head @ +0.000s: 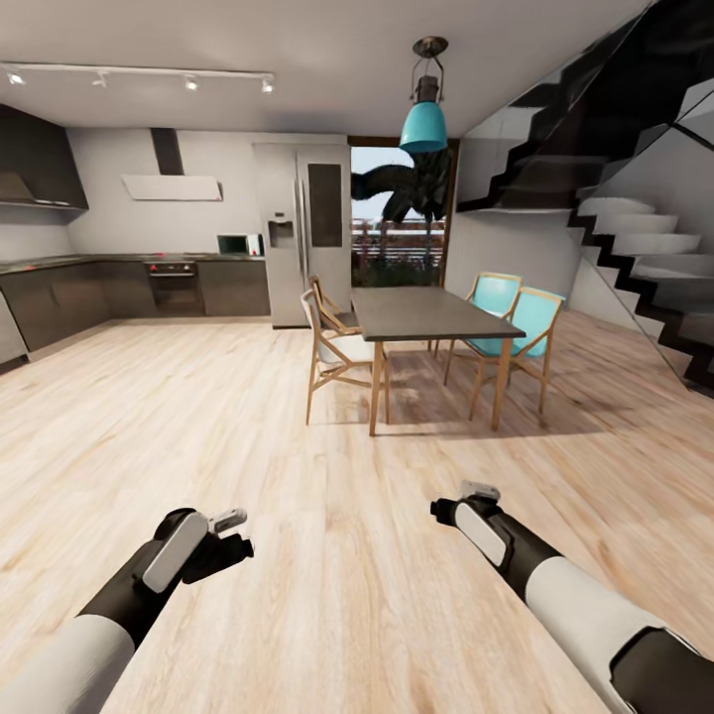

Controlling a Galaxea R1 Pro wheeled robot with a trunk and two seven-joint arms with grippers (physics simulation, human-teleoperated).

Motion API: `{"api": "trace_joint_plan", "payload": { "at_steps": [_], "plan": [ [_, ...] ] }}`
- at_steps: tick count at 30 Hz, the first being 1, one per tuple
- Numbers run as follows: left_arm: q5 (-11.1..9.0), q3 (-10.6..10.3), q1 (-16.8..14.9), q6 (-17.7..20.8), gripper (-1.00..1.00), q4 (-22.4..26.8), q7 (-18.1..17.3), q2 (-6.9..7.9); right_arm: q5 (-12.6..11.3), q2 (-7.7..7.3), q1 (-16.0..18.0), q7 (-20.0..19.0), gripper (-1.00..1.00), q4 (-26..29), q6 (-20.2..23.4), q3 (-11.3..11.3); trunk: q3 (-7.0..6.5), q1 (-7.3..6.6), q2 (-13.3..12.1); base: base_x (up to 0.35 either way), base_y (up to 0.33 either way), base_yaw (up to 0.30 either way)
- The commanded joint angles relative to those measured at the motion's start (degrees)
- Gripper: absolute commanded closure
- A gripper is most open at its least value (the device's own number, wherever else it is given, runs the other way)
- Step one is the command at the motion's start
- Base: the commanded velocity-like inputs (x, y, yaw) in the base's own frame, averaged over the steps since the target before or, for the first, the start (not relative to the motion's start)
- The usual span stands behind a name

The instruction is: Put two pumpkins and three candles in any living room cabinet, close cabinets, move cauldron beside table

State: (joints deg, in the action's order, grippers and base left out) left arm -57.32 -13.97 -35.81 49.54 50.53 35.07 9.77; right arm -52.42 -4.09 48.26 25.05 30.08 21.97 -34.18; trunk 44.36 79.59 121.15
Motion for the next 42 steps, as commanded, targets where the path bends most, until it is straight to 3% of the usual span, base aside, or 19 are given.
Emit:
{"api": "trace_joint_plan", "payload": {
  "at_steps": [1, 4, 11, 21, 32, 42],
  "plan": [
    [-0.61, -0.29, -0.03, -0.07, -1.0, -0.52, 0.57, 0.01, -0.44, -0.19, -0.03, 0.33, -1.0, 0.1, 0.18, -0.46, 0.16, 0.0, 0.03, 0.147, 0.0, 0.0],
    [-0.57, -1.06, 0.02, -0.41, -1.0, -2.27, 0.54, -0.22, -0.48, -0.5, -0.27, 0.05, -1.0, 0.02, 0.28, -0.45, 0.44, 0.0, 0.03, 0.133, 0.0, 0.0],
    [-0.51, -5.28, 0.04, -2.73, -1.0, -2.6, 0.48, -0.27, -0.46, -0.51, -2.0, -0.1, -1.0, 0.03, -0.43, -0.49, 1.09, 0.0, 0.03, 0.168, 0.0, 0.029],
    [-0.69, -5.52, 0.04, -3.05, -1.0, -2.5, 0.44, 0.95, 0.3, -0.45, -2.74, -0.19, -1.0, 0.37, -0.83, -0.59, 1.35, 0.0, 0.03, 0.322, 0.0, 0.011],
    [-0.77, -5.54, 0.04, -3.04, -1.0, -2.32, 0.44, 1.14, 0.49, -0.48, -2.74, -0.32, -1.0, 0.6, -0.97, -0.69, 1.92, 0.0, 0.03, 0.331, 0.001, -0.068],
    [-0.77, -5.5, 0.04, -3.04, -1.0, -2.27, 0.44, 1.05, -0.14, -0.57, -2.75, -4.6, -1.0, 0.09, -1.05, -0.46, 2.63, 0.0, 0.03, 0.263, 0.078, -0.201]
  ]
}}
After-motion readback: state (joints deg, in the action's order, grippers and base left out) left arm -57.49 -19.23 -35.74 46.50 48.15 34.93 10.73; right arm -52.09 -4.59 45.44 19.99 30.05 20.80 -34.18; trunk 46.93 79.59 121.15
